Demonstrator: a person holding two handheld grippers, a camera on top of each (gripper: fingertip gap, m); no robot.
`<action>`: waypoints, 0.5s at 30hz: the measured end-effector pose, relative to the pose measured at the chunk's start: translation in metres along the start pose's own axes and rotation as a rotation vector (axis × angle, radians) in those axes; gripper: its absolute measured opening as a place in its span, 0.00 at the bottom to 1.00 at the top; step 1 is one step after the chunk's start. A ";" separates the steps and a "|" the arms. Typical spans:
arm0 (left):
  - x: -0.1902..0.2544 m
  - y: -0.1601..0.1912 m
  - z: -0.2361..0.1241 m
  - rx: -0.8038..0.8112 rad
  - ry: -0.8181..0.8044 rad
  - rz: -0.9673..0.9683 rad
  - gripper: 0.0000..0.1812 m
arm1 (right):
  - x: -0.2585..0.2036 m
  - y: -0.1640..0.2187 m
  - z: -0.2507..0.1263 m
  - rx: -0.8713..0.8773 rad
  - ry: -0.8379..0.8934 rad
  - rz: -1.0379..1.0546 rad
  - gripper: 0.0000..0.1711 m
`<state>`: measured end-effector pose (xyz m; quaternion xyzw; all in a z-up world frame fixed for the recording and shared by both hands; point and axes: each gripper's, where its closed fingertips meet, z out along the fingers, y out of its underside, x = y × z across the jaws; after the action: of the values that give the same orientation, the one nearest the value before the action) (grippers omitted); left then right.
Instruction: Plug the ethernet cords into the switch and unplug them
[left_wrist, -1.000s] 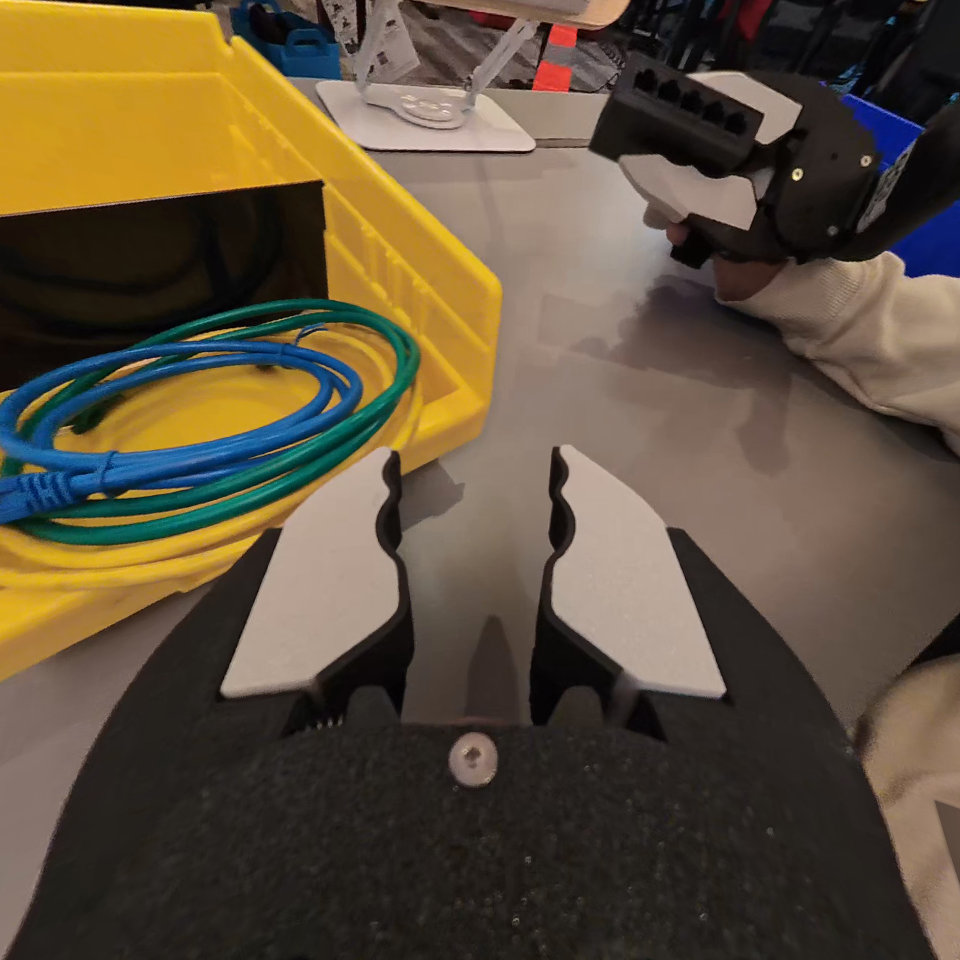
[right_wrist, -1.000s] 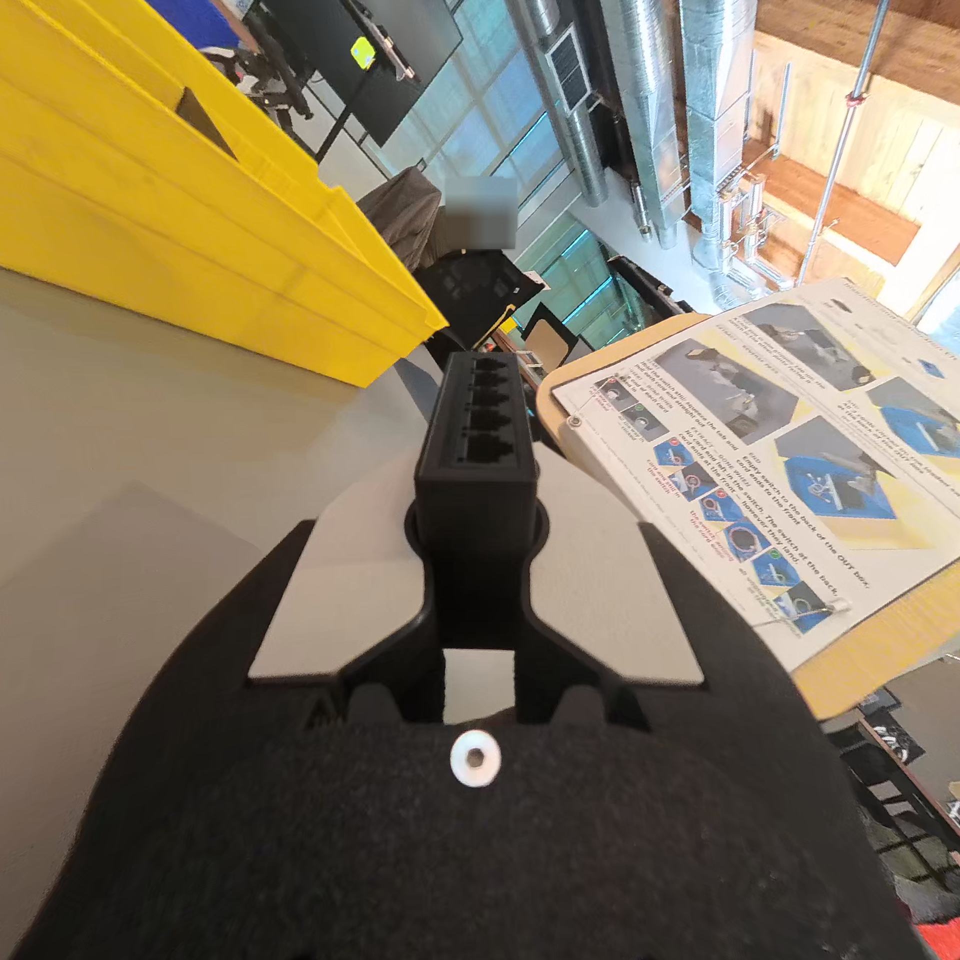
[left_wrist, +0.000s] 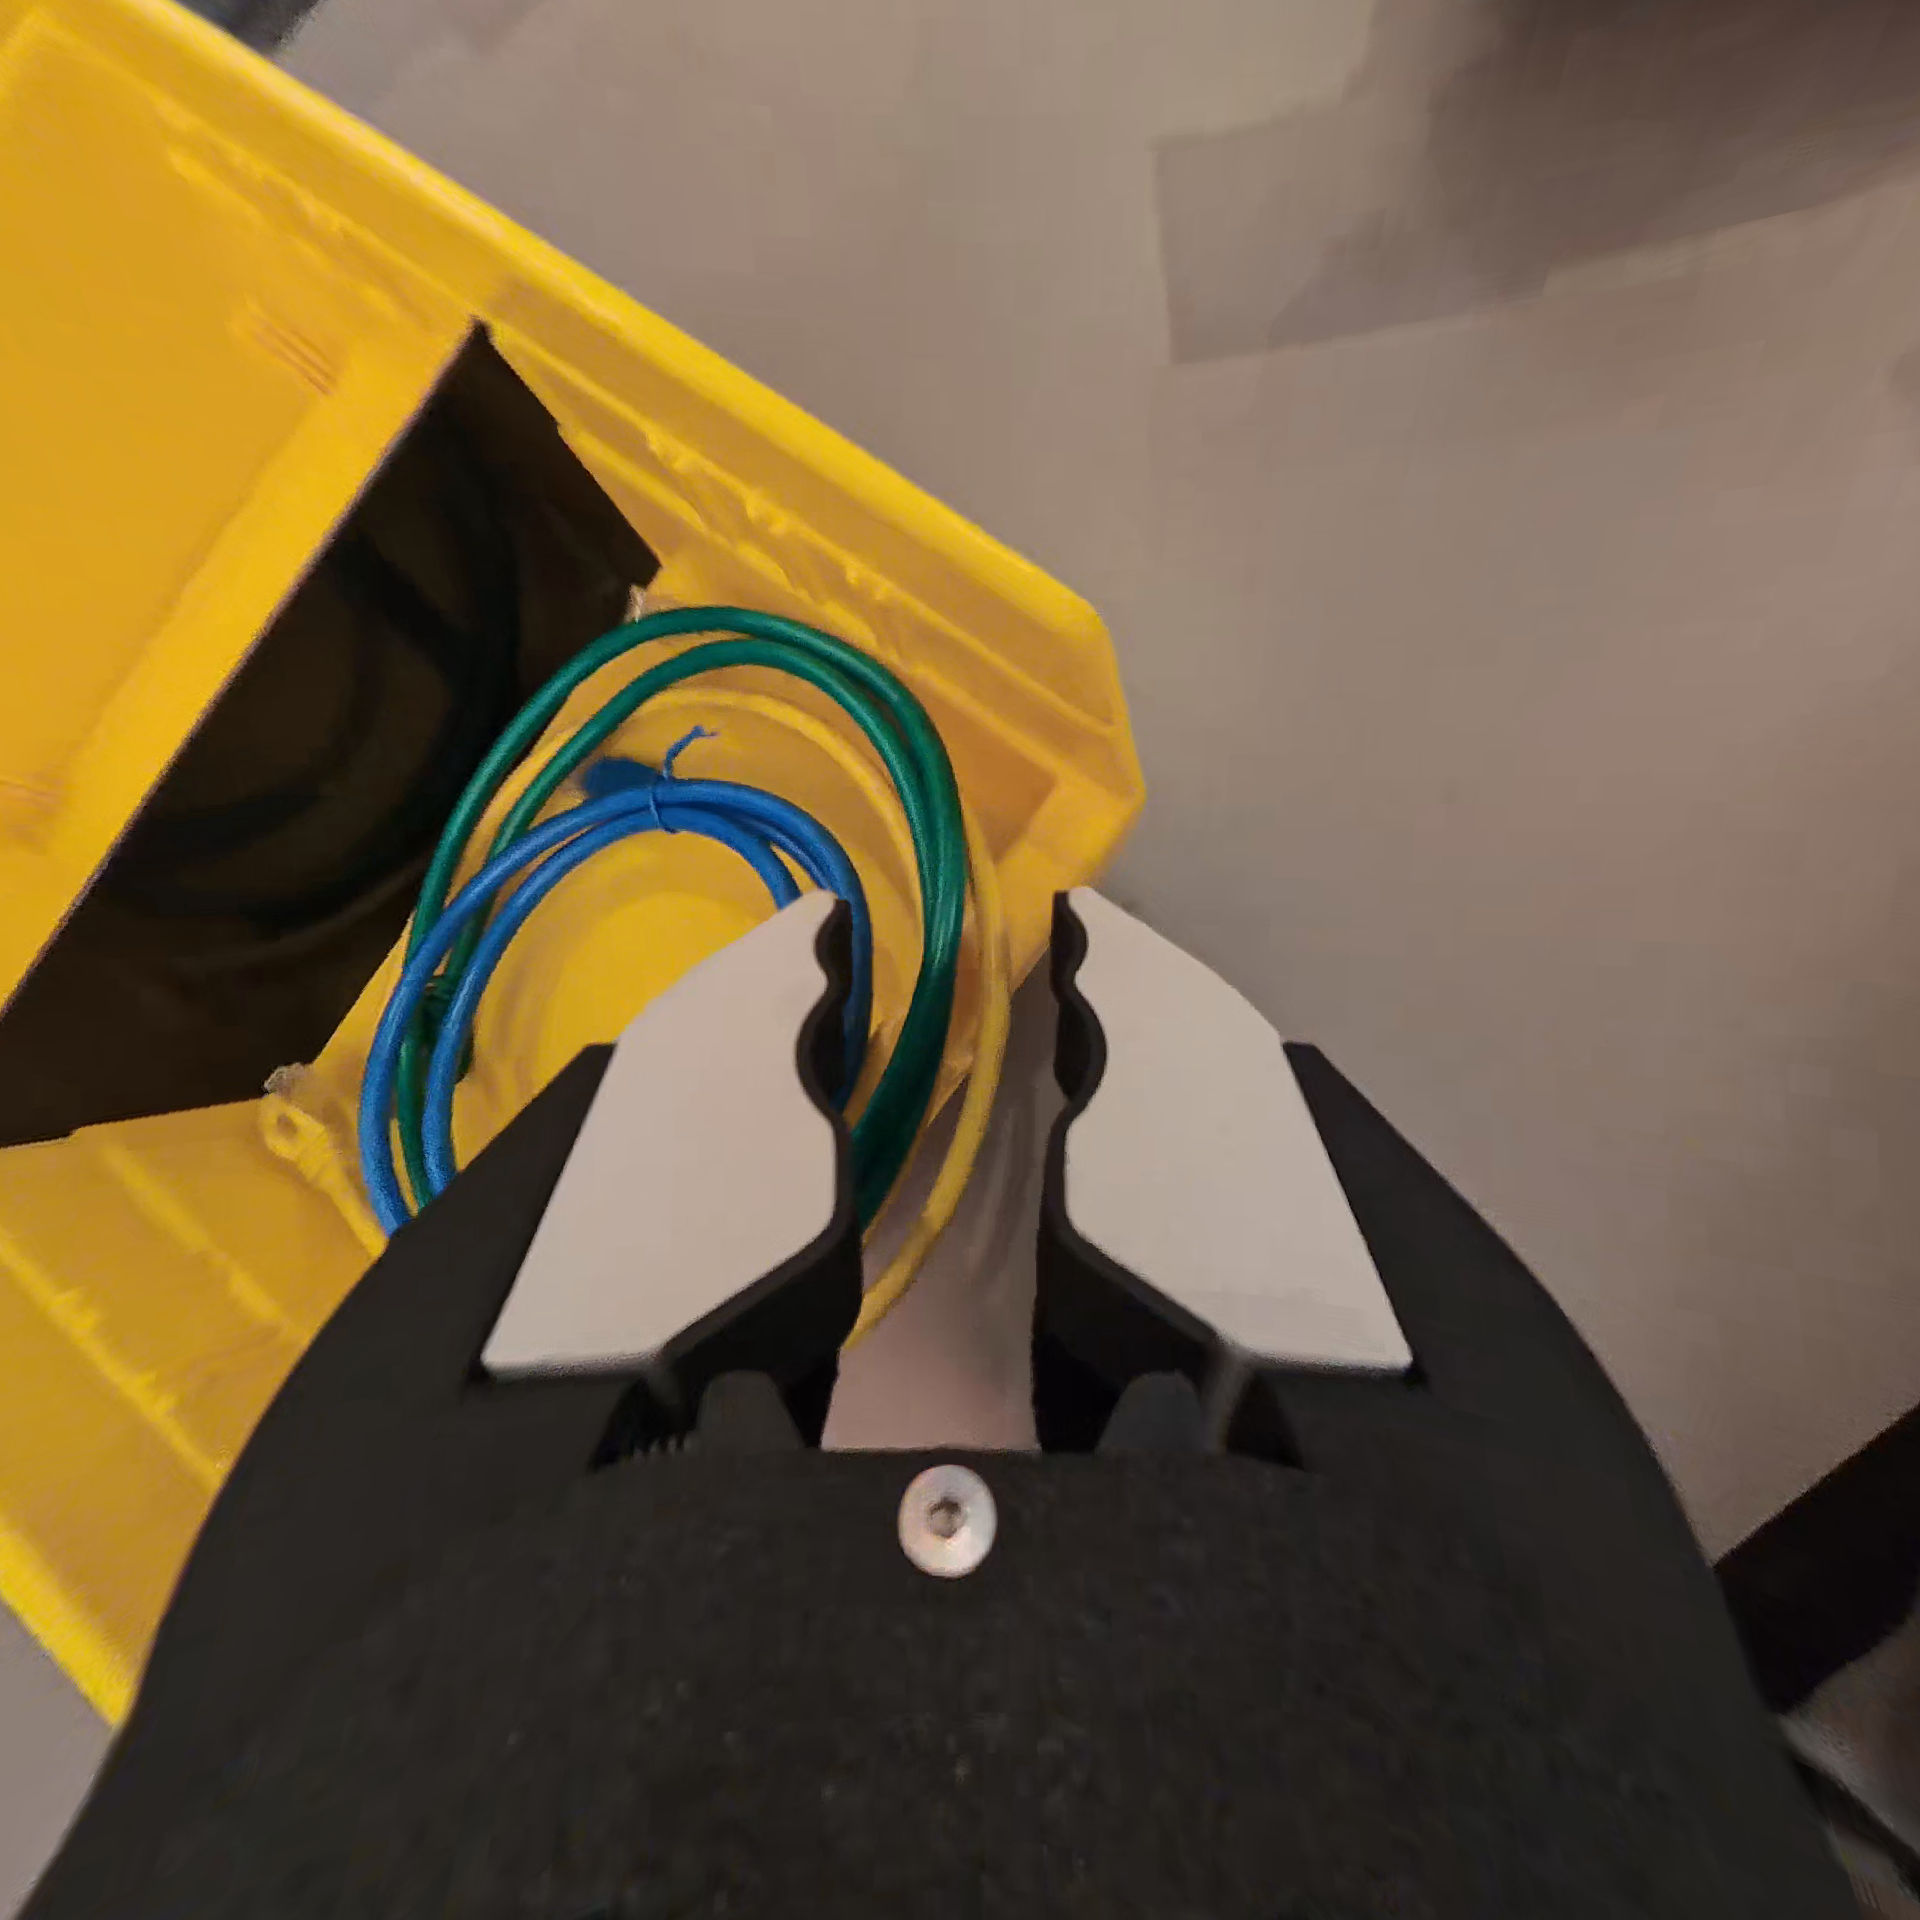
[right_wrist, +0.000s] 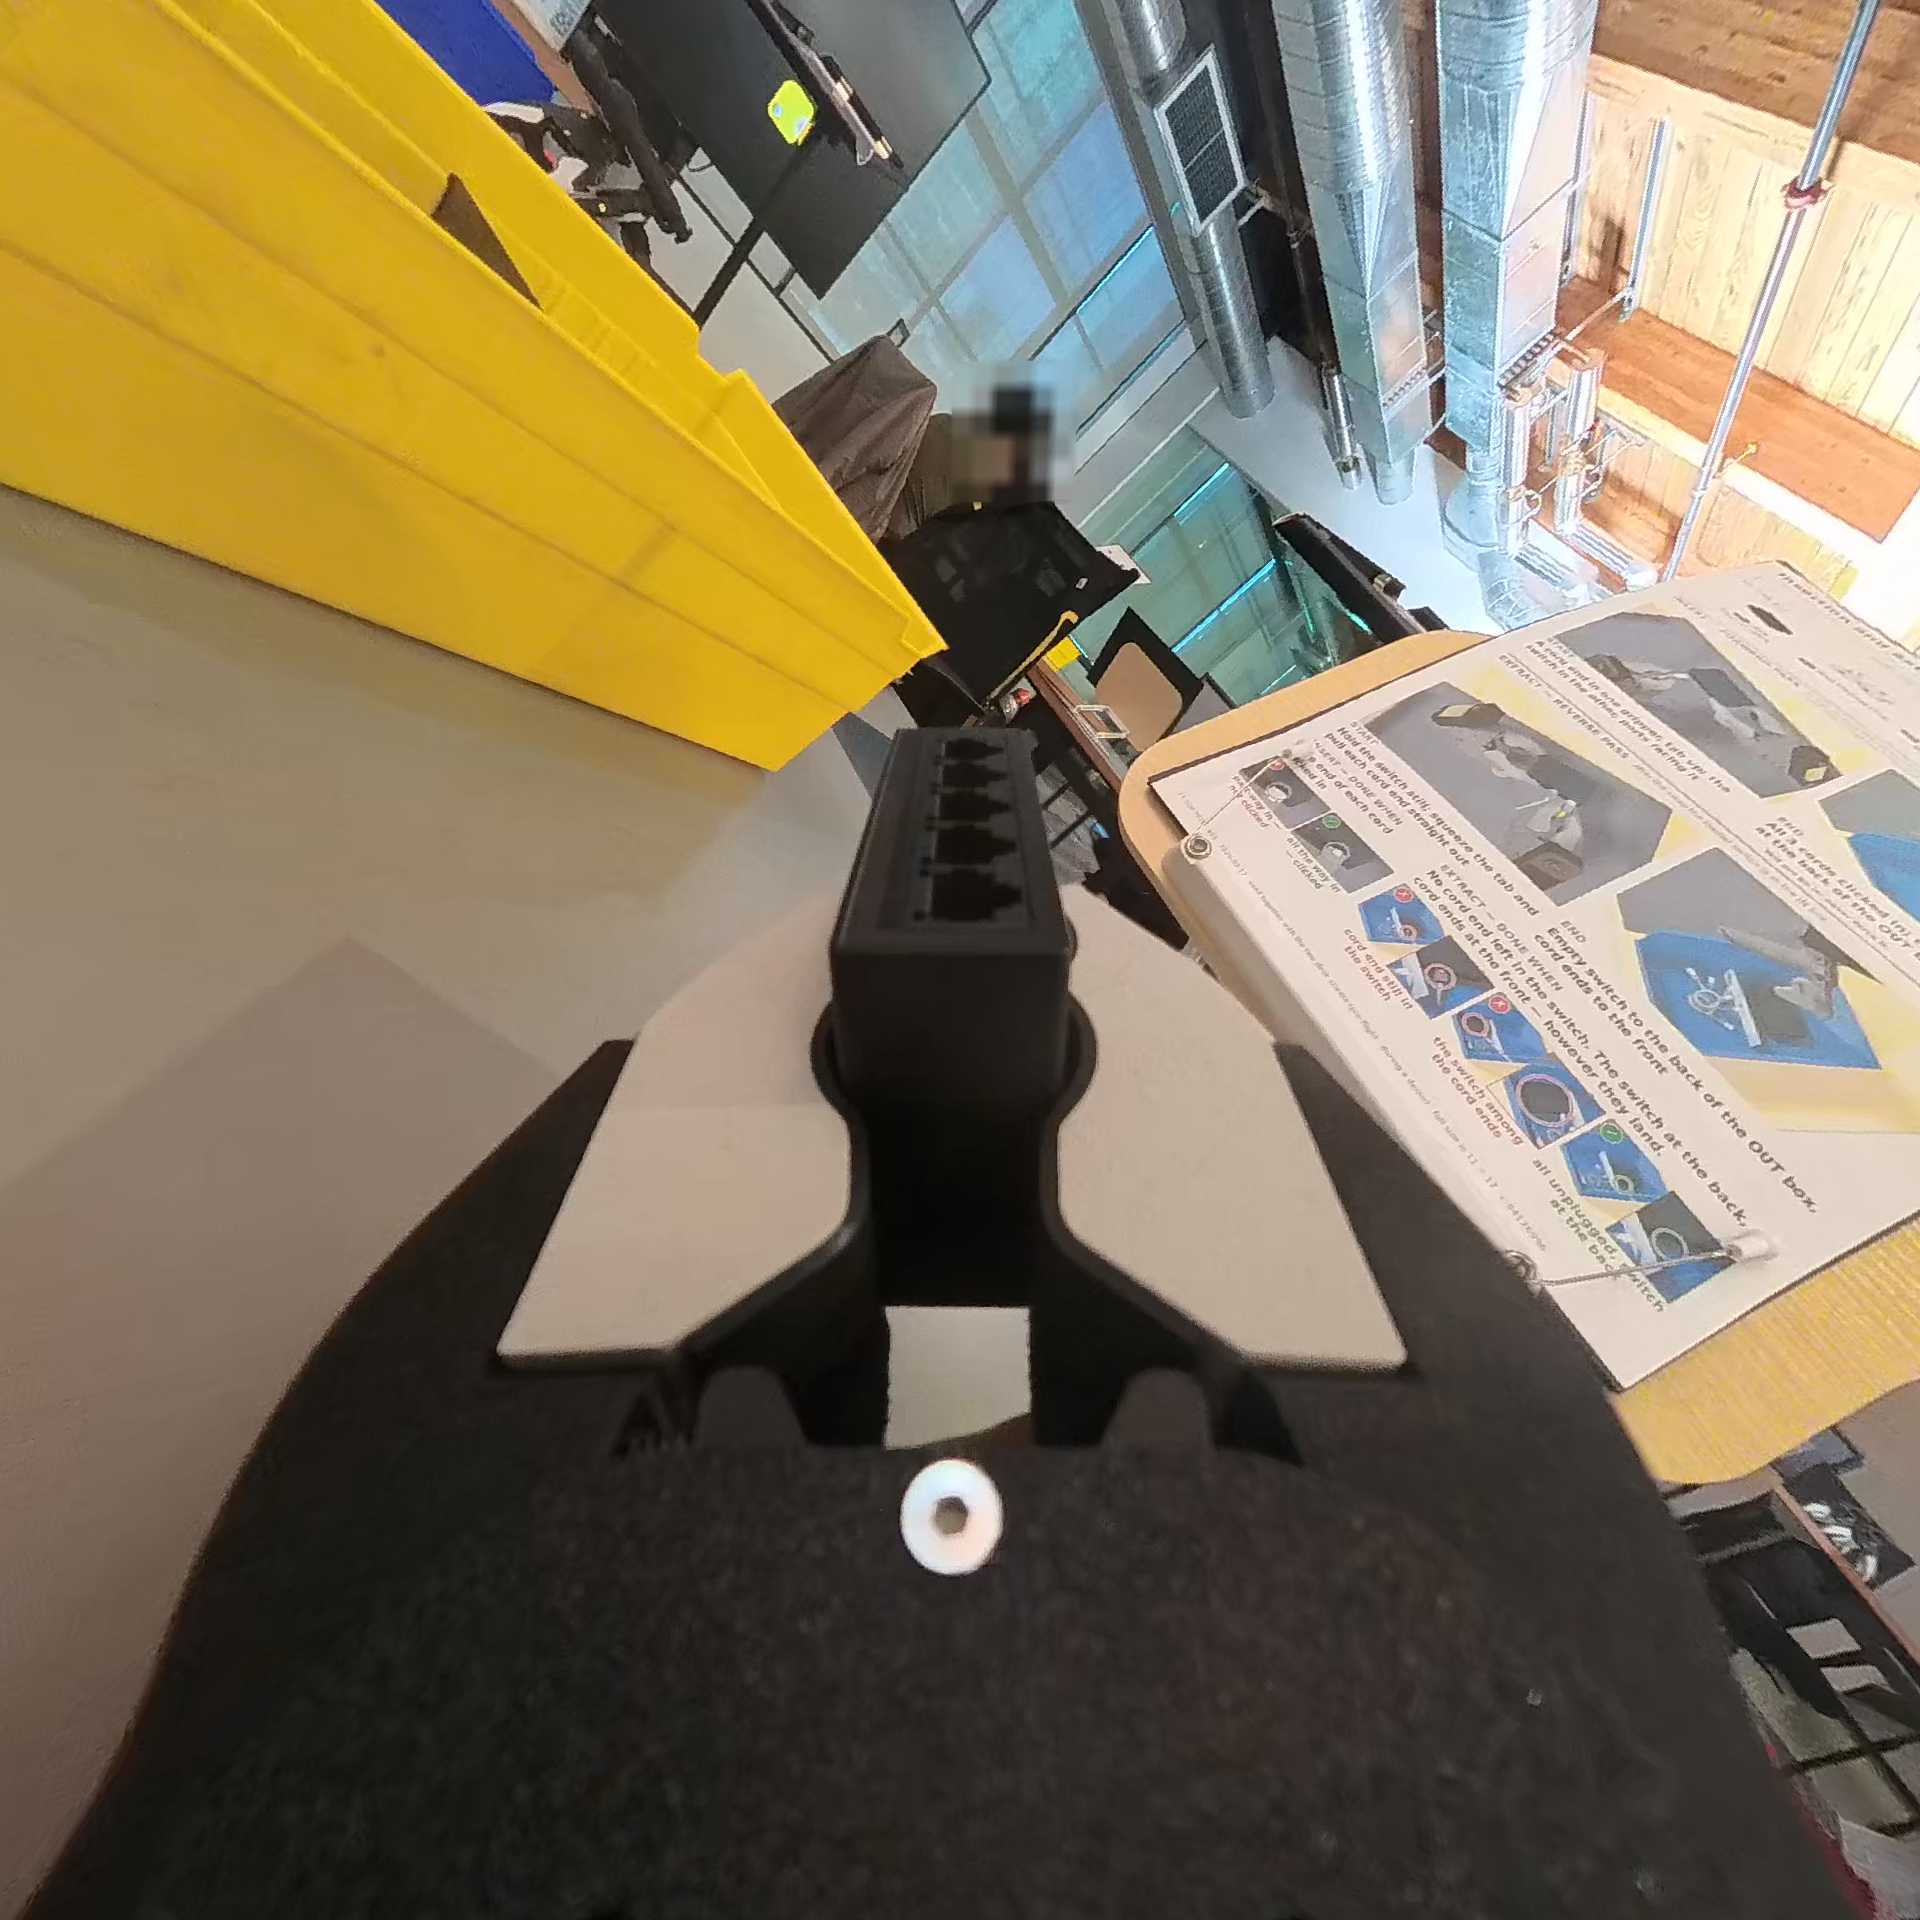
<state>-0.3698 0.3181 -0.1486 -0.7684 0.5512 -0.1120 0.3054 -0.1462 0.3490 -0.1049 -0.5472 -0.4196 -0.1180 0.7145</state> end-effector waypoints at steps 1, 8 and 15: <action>-0.002 0.005 0.003 -0.049 -0.009 0.020 0.13 | 0.001 0.000 0.000 0.001 0.000 0.004 0.19; -0.002 -0.001 -0.009 -0.075 0.007 0.037 0.03 | -0.001 -0.001 0.000 0.010 -0.016 0.016 0.18; -0.024 -0.014 -0.045 0.009 -0.041 -0.029 0.03 | 0.000 -0.002 -0.001 0.011 -0.009 0.022 0.18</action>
<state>-0.3902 0.3274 -0.1007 -0.7771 0.5331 -0.1032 0.3183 -0.1465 0.3474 -0.1039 -0.5483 -0.4173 -0.1052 0.7170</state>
